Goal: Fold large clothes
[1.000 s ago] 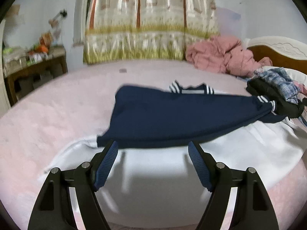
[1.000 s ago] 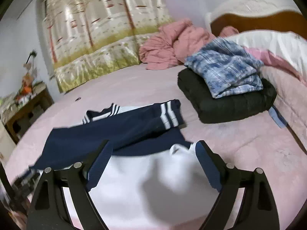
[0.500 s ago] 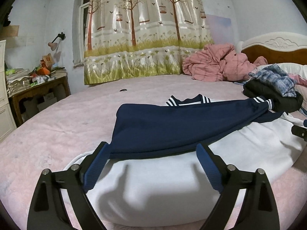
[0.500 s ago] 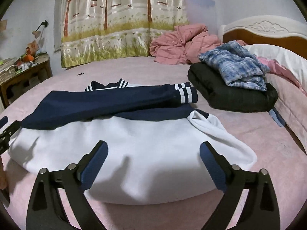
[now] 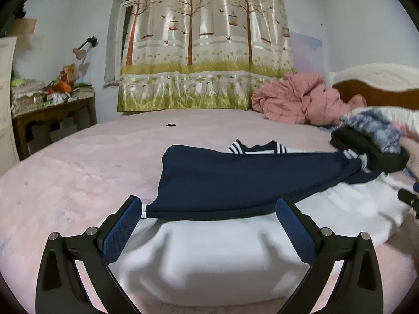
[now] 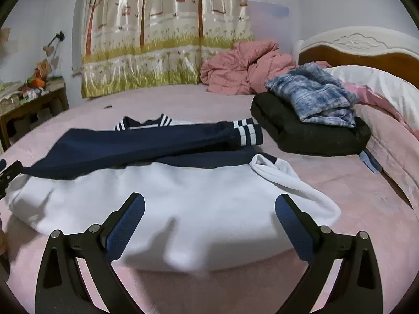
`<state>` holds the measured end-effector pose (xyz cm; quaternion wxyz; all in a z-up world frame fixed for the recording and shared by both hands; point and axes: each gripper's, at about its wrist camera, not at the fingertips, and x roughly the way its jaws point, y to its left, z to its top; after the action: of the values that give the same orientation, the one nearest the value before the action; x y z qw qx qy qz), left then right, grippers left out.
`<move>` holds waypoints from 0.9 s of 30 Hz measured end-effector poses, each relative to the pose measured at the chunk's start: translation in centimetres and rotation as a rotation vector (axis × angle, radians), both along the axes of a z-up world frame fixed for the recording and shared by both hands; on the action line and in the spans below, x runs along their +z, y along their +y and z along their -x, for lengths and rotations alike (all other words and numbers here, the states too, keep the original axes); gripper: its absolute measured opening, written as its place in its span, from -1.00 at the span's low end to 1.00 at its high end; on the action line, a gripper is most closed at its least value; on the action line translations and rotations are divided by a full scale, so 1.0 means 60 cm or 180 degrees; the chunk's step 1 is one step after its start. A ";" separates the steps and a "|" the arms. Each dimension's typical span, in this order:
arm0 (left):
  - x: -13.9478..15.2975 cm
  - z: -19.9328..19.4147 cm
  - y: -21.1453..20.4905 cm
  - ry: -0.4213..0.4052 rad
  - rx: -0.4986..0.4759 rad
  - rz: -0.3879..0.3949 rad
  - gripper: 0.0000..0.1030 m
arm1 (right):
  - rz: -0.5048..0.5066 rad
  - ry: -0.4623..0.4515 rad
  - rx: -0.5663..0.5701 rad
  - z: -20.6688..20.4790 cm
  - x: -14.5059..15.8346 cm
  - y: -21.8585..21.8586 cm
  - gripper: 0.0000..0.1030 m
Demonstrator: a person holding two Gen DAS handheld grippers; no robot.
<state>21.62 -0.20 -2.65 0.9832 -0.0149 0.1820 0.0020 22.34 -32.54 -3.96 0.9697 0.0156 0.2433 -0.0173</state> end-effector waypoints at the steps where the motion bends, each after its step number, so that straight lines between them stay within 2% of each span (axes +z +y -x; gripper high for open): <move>1: 0.003 0.007 0.001 -0.0015 0.0002 0.0032 1.00 | -0.0006 -0.0036 0.0003 0.009 0.003 -0.002 0.93; 4: 0.010 0.043 0.001 -0.0070 -0.0024 0.0088 1.00 | 0.0024 -0.0124 0.0000 0.034 0.012 -0.003 0.93; 8: 0.015 0.091 -0.020 -0.0187 -0.0079 -0.0092 1.00 | 0.0101 -0.0222 0.0070 0.060 0.022 0.008 0.93; 11: 0.013 0.111 -0.036 -0.0218 -0.0167 -0.0116 1.00 | 0.0118 -0.0263 0.0142 0.074 0.026 0.017 0.93; 14: -0.007 0.109 -0.047 -0.0143 -0.0307 -0.0007 1.00 | 0.0045 -0.0227 0.0193 0.077 0.015 0.026 0.95; 19: -0.030 0.084 -0.064 0.0066 -0.0279 -0.0149 1.00 | 0.0150 0.0099 0.0270 0.047 -0.021 0.050 0.95; 22: -0.037 0.074 -0.071 0.0287 -0.0319 -0.0192 1.00 | 0.0057 0.0186 0.0394 0.045 -0.027 0.053 0.95; 24: -0.048 0.064 -0.062 0.0629 -0.0483 0.0100 1.00 | -0.0087 0.0342 0.0386 0.041 -0.039 0.052 0.95; 25: -0.060 0.059 -0.053 0.0871 -0.0682 0.0446 1.00 | -0.0210 0.0449 0.0370 0.037 -0.047 0.049 0.95; 27: -0.078 0.052 -0.045 0.1163 -0.0711 0.0763 1.00 | -0.0503 0.0648 0.0403 0.030 -0.061 0.044 0.95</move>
<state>18.49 -2.89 -7.33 0.9193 -0.1107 0.3563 -0.1257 20.57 -29.90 -7.65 0.9349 0.0747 0.3415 0.0615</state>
